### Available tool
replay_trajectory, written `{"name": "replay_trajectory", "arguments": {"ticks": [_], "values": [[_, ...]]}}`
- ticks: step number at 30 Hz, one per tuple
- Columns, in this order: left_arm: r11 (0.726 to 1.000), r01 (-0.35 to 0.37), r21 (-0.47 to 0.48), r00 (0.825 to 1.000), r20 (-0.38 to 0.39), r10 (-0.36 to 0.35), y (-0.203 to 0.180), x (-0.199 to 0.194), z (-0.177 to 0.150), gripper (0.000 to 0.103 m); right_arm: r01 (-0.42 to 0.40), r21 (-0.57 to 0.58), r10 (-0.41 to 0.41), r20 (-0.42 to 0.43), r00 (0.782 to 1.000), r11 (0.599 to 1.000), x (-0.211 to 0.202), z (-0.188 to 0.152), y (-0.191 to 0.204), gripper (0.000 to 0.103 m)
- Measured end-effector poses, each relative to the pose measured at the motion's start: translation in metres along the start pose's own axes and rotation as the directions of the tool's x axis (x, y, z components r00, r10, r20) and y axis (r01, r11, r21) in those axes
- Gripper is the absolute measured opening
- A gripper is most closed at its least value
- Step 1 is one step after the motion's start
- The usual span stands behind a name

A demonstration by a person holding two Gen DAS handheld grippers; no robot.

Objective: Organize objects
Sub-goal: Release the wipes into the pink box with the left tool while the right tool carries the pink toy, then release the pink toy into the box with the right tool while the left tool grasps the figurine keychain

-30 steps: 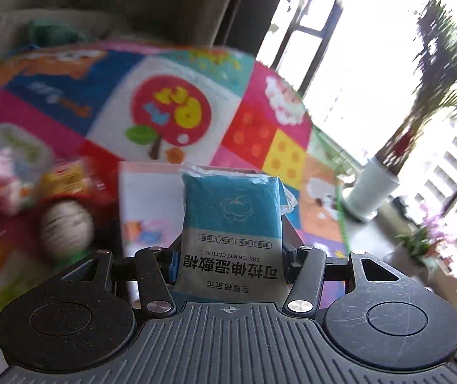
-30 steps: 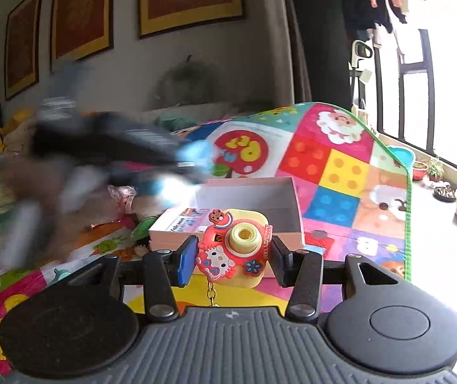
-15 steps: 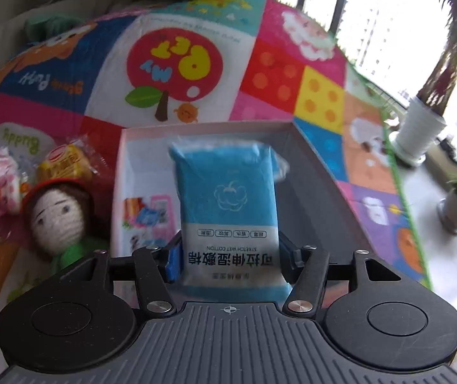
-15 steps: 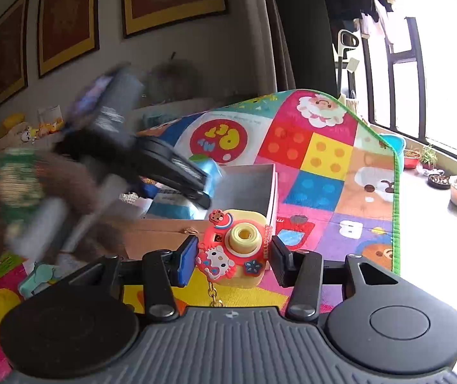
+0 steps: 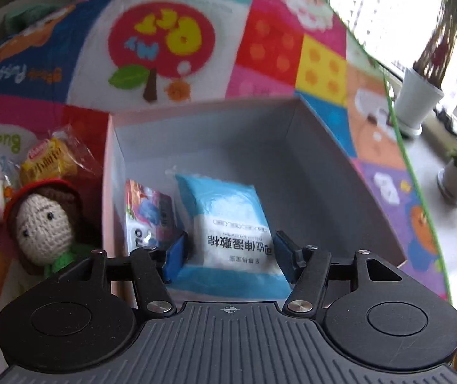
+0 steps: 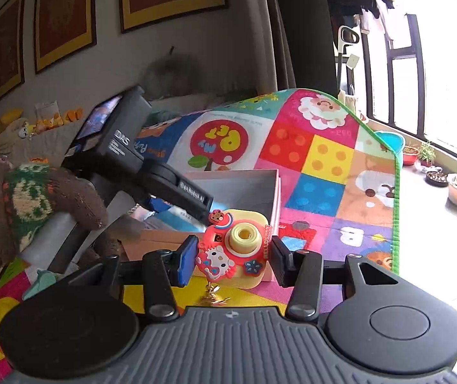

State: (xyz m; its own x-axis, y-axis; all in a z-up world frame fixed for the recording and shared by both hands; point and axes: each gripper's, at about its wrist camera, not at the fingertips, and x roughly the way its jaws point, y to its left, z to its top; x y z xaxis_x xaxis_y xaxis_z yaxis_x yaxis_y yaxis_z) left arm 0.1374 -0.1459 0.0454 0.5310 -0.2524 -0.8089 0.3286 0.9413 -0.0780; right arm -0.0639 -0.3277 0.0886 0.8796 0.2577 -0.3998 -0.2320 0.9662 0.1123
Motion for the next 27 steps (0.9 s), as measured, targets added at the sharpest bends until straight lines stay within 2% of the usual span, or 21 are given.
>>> {"name": "replay_trajectory", "arguments": {"ticks": [3,5,6,10,13,15,17,19,20,21,22,25,27], "values": [[0.999,0.026,-0.021,1.000,0.007,-0.026,0.006,-0.006,-0.003,0.063,0.018,0.002,-0.018,-0.016,1.000,1.000,0.003,0.000,-0.005,0.047],[0.993,0.086,-0.077,0.995,0.064,-0.082,0.017,-0.020,-0.005,0.054,0.021,0.014,-0.021,-0.031,0.999,1.000,0.009,0.001,-0.007,0.047],[0.990,0.112,-0.091,0.990,0.098,-0.103,0.022,-0.029,-0.006,0.054,0.019,0.019,-0.018,-0.033,0.999,1.000,0.010,0.001,-0.007,0.047],[0.974,0.186,-0.128,0.953,0.265,-0.147,0.048,-0.076,-0.021,0.054,0.016,0.014,-0.016,-0.006,1.000,1.000,0.009,0.010,-0.005,0.047],[0.965,0.211,-0.154,0.927,0.346,-0.147,0.080,-0.109,-0.054,0.054,-0.018,0.017,0.017,0.021,1.000,1.000,0.010,0.031,-0.002,0.047],[0.974,0.163,-0.160,0.924,0.370,-0.094,0.098,-0.122,-0.080,0.054,-0.049,0.005,0.049,0.052,0.997,0.999,0.016,0.054,0.003,0.047],[0.982,0.096,-0.164,0.931,0.365,-0.030,0.118,-0.130,-0.108,0.054,-0.064,-0.020,0.066,0.090,0.994,0.998,0.031,0.084,0.012,0.047],[0.981,0.062,-0.182,0.937,0.349,0.006,0.136,-0.133,-0.127,0.054,-0.073,-0.019,0.074,0.106,0.992,0.997,0.056,0.114,0.022,0.047],[0.979,0.046,-0.199,0.941,0.338,0.024,0.147,-0.133,-0.138,0.054,-0.075,-0.009,0.076,0.112,0.991,0.997,0.071,0.128,0.026,0.051],[0.977,0.033,-0.211,0.943,0.329,0.040,0.155,-0.133,-0.146,0.054,-0.076,-0.003,0.076,0.117,0.990,0.997,0.085,0.137,0.030,0.059],[0.975,0.015,-0.220,0.946,0.318,0.057,0.164,-0.133,-0.153,0.054,-0.077,-0.009,0.077,0.098,0.992,0.997,0.102,0.148,0.036,0.077],[0.971,-0.055,-0.232,0.947,0.297,0.124,0.186,-0.132,-0.171,0.054,-0.041,-0.005,0.041,0.035,0.999,0.999,0.136,0.155,0.048,0.079],[0.967,-0.074,-0.242,0.939,0.310,0.150,0.201,-0.133,-0.177,0.054,-0.071,0.004,0.071,-0.002,0.997,0.997,0.139,0.143,0.053,0.079]]}}
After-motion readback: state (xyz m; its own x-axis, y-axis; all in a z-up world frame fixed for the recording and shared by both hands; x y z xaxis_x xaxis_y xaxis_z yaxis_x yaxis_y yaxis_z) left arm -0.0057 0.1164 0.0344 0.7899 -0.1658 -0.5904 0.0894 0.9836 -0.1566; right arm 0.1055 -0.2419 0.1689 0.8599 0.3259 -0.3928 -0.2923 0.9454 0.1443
